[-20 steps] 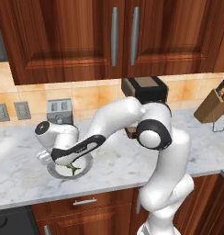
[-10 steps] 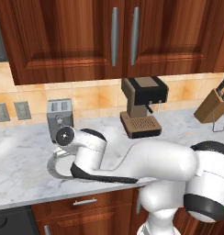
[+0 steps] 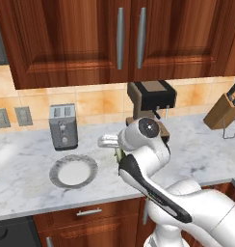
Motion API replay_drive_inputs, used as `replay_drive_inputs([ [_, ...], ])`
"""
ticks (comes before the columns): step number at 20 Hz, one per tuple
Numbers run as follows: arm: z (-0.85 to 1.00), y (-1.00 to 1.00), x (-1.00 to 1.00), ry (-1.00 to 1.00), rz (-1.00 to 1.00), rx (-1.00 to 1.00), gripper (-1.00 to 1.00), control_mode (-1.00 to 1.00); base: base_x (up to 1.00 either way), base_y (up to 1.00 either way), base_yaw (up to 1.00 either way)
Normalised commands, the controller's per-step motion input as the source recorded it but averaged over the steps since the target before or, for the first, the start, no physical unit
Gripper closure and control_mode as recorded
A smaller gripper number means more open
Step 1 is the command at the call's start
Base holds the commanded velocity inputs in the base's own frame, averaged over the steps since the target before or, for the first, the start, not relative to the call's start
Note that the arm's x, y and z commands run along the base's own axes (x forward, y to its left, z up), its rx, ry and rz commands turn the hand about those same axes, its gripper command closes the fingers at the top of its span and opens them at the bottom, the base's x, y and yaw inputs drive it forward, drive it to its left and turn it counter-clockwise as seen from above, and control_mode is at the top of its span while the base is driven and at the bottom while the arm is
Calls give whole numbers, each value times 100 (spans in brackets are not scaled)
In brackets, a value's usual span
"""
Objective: Place the fish on the top rack of the oven, and slide the tray back inside. Close the oven door.
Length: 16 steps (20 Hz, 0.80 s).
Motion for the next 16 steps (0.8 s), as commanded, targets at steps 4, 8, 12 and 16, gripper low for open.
replay_drive_inputs([
  [4,31,-89,0,13,1,15,100,-100,0,0,0],
  [8,6,-71,0,19,0,9,100,-100,0,0,0],
  [12,0,-26,3,11,0,4,100,-100,0,0,0],
  [16,0,-2,1,0,0,0,100,-100,0,0,0],
])
